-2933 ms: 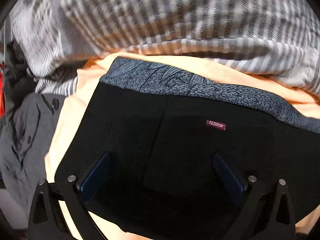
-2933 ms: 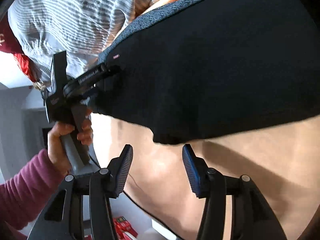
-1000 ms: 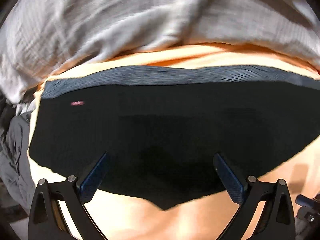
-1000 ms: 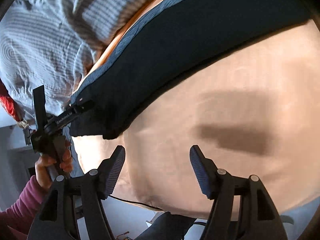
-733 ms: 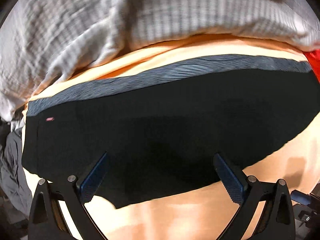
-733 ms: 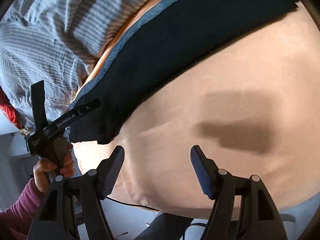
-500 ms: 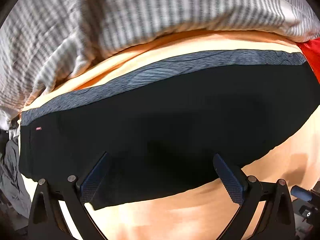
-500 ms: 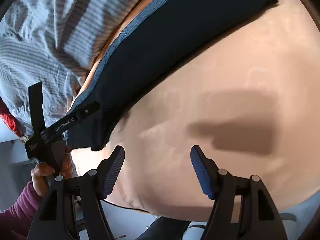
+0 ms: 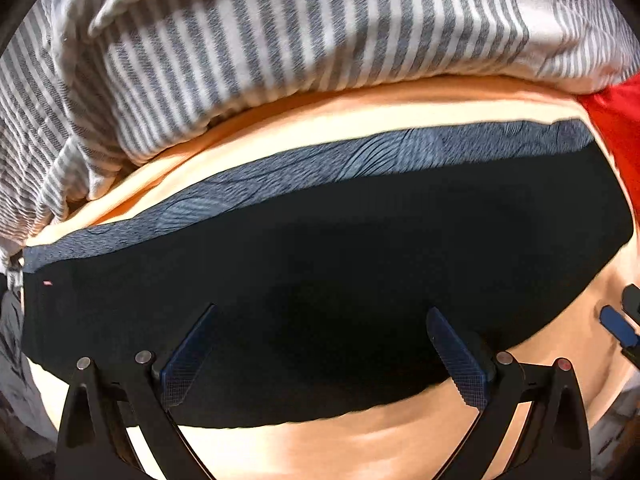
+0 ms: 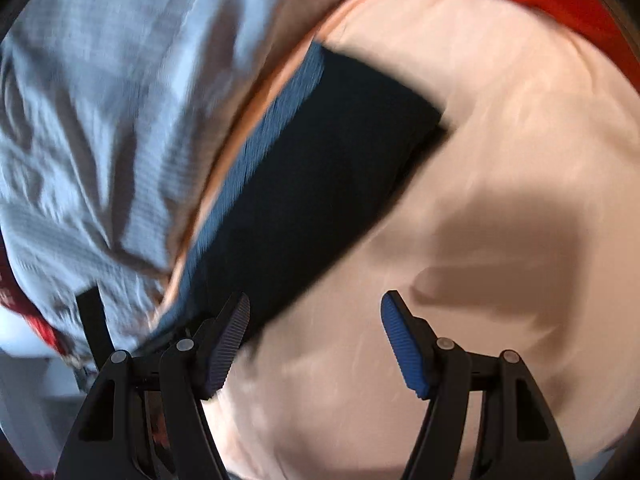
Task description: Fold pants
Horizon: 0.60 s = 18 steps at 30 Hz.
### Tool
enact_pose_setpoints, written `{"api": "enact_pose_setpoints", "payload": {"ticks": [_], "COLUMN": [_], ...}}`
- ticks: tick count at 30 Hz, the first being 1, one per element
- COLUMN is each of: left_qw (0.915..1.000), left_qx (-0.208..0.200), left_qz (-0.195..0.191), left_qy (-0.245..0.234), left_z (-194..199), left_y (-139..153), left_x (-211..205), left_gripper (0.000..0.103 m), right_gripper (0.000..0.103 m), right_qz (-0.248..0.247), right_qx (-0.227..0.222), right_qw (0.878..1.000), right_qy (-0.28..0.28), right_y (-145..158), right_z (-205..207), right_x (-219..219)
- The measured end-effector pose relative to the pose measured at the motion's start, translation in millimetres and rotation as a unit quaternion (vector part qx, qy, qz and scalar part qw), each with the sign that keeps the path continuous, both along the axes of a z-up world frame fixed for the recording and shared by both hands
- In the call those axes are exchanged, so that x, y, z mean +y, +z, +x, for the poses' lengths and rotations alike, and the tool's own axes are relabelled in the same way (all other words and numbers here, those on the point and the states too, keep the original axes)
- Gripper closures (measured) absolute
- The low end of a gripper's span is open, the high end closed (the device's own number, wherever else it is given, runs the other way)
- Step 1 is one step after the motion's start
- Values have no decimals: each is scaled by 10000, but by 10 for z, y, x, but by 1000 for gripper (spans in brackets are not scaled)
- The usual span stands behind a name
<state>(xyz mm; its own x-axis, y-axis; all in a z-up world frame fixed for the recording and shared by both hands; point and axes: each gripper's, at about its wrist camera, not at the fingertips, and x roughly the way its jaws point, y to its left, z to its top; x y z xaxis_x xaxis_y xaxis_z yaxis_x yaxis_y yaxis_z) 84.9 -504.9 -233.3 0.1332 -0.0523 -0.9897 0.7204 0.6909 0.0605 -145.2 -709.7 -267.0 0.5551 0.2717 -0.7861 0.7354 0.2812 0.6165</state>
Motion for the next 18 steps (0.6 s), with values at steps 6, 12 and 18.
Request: {"api": "enact_pose_setpoints", "payload": {"ticks": [6,12,18], "left_qw": [9999,9999,9990], "left_qx": [-15,-119,-367], "left_qz": [-1,-25,-111], "left_qy": [128,76,230], "left_z": [-196,-466,-407], "left_y": [-78,-35,51], "left_x": [-329,-475,-674], "left_gripper": [0,0,0], "right_gripper": [31,31,30], "right_qz": [259,346,397], "right_qx": [-343,-748,-972], "right_qw": [9972,9929,9903], "right_qy": [-613,-859,-912], "right_y": [-239,-295,-372], "right_z": [-185,-212,-35], "right_x": [-262,-451,-533]}}
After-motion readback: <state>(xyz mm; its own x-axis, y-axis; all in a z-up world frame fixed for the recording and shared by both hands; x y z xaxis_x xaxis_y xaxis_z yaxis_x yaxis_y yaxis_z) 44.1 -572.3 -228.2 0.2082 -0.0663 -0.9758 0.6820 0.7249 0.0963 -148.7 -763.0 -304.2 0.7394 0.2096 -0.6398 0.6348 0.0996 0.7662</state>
